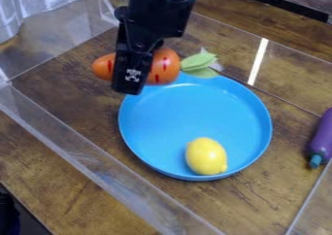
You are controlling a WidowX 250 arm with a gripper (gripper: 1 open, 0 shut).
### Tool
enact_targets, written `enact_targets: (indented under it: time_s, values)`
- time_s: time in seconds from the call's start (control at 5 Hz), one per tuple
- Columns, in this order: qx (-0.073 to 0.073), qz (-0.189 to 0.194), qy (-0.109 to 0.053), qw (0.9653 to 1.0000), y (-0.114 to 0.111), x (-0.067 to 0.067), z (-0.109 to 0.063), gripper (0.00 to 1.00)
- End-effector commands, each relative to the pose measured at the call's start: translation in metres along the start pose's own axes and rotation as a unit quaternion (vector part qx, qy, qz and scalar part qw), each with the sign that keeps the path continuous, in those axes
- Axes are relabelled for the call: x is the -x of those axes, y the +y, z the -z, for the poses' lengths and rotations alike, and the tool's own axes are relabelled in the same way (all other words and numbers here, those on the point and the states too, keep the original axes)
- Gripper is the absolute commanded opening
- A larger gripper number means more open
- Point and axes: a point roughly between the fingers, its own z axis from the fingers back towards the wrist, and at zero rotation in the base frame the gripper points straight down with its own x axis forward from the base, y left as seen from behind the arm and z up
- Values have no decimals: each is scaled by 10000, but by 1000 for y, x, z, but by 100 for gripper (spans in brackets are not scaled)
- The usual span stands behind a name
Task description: Put the carrot on the blue tray
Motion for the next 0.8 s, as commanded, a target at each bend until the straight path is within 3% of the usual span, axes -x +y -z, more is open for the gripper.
enact_targets:
  time_s: [0.0,0.6]
  values:
    - [-189,-67,-176,9996,7,6,-12,0]
    - [-219,62,-185,9996,5,4,-10,0]
